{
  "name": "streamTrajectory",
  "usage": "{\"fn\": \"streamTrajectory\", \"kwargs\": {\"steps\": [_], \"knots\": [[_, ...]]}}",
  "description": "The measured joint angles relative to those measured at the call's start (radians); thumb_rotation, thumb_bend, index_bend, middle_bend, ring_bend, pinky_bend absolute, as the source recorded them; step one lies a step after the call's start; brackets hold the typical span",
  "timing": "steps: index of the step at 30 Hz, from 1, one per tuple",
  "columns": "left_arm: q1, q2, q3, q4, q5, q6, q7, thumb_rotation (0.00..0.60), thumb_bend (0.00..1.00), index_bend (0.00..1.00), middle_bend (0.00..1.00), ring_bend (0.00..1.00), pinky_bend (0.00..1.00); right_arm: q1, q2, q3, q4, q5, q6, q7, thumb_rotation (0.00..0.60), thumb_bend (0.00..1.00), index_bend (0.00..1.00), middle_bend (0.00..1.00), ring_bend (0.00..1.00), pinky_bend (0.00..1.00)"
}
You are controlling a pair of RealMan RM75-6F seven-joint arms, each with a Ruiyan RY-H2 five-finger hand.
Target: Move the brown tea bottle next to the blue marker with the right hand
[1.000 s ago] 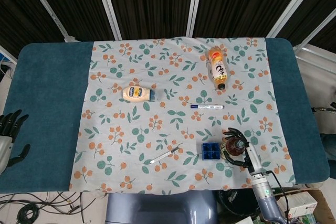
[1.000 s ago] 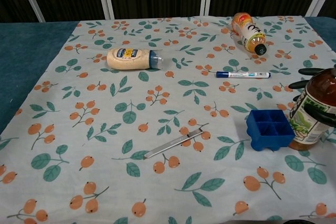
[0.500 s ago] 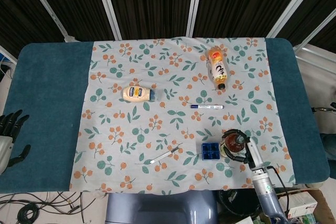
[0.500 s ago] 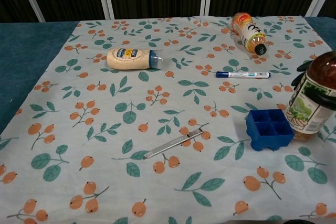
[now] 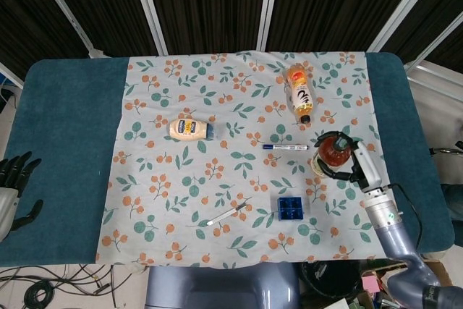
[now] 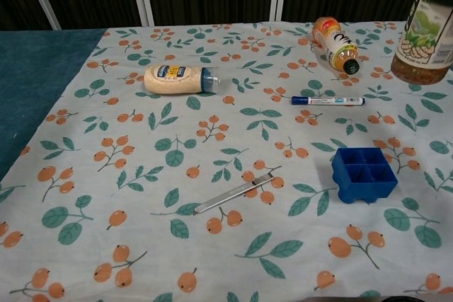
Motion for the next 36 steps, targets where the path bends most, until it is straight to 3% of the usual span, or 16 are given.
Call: {"fn": "streamTrajectory", "kwargs": {"steps": [3,6,11,17,22,26,29,36], "knots": [[0.0,0.0,0.0,-0.001,-0.001,-0.001,0.001,0.6,0.36,0.1,0.0,0.0,0.06,0.022,0.078,0.028,-0.089,0.029,-0.082,0.042,0.6,0.5,0.46,0.48,0.53,0.57],[0.0,-0.001,0.0,-0.002,-0.002,-0.001,0.002,0.6,0.36,0.1,0.0,0.0,0.06,0.034,0.123,0.051,-0.132,0.028,-0.121,0.162,0.6,0.5,0.46,0.49,0.53,0.57],[-0.001,-0.001,0.0,-0.002,-0.003,-0.003,0.006,0.6,0.36,0.1,0.0,0.0,0.06,0.041,0.176,0.075,-0.167,-0.034,-0.13,0.497,0.6,0.5,0.46,0.49,0.53,0.57],[0.0,0.0,0.0,-0.002,-0.004,-0.001,0.005,0.6,0.36,0.1,0.0,0.0,0.06,0.045,0.212,0.068,-0.14,-0.192,-0.056,0.94,0.6,0.5,0.46,0.49,0.53,0.59],[0.0,0.0,0.0,-0.002,-0.003,-0.002,0.005,0.6,0.36,0.1,0.0,0.0,0.06,0.043,0.22,0.055,-0.099,-0.278,0.084,1.131,0.6,0.5,0.46,0.51,0.56,0.61],[0.0,0.0,0.0,-0.001,-0.005,-0.004,0.005,0.6,0.36,0.1,0.0,0.0,0.06,0.043,0.224,0.041,-0.086,-0.291,0.121,1.084,0.6,0.5,0.46,0.52,0.6,0.64],[-0.001,-0.001,0.003,-0.002,-0.004,-0.007,0.009,0.6,0.36,0.1,0.0,0.0,0.06,0.045,0.226,0.028,-0.083,-0.293,0.093,0.933,0.6,0.5,0.47,0.53,0.61,0.65],[0.0,-0.001,0.002,-0.003,-0.005,-0.005,0.01,0.6,0.36,0.1,0.0,0.0,0.06,0.047,0.215,0.001,-0.085,-0.25,0.01,0.312,0.6,0.5,0.48,0.53,0.61,0.65]]}}
